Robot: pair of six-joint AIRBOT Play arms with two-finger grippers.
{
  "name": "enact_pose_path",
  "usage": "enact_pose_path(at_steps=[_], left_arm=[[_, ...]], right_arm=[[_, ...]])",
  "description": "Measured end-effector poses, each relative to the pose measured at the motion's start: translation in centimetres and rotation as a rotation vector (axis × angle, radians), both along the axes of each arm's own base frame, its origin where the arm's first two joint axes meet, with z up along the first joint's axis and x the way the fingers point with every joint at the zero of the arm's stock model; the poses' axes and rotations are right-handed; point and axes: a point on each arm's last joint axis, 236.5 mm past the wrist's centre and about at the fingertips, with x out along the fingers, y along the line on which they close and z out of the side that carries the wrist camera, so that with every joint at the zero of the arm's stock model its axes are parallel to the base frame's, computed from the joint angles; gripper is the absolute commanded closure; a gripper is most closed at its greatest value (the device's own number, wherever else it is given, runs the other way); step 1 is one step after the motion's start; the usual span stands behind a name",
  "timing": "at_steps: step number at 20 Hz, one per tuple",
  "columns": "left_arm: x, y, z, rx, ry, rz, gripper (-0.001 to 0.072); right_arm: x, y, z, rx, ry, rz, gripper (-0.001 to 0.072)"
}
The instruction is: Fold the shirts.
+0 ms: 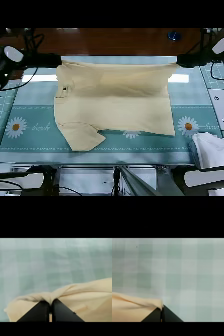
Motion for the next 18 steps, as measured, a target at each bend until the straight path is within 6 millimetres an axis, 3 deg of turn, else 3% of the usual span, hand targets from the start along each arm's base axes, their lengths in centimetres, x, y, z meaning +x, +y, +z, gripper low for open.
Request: enact_pose_path(at_steps=[6, 9, 13, 15, 18], left_arm=[[2.8, -0.6, -3.2, 0.056, -0.057, -0.004, 0.0677], [2.4, -0.8, -4.1, 0.057, -0.021, -0.024, 0.0677], [-1.5, -1.3, -6.0, 0.050, 0.187, -0.100, 0.0677], [-4.4, -0.8, -7.5, 0.040, 0.336, -0.098, 0.0677], [-6.9, 0.7, -8.7, 0.038, 0.473, -0.067, 0.0676]], right_arm=[[1.4, -0.1, -3.7, -0.025, 0.011, 0.044, 0.0700], [0.8, 0.2, -4.3, -0.022, 0.043, 0.060, 0.0700], [-3.2, 0.8, -5.2, 0.020, 0.215, 0.064, 0.0700], [-5.7, 1.0, -6.0, 0.034, 0.329, 0.063, 0.0700], [-8.3, 1.0, -6.8, 0.043, 0.445, 0.058, 0.0700]])
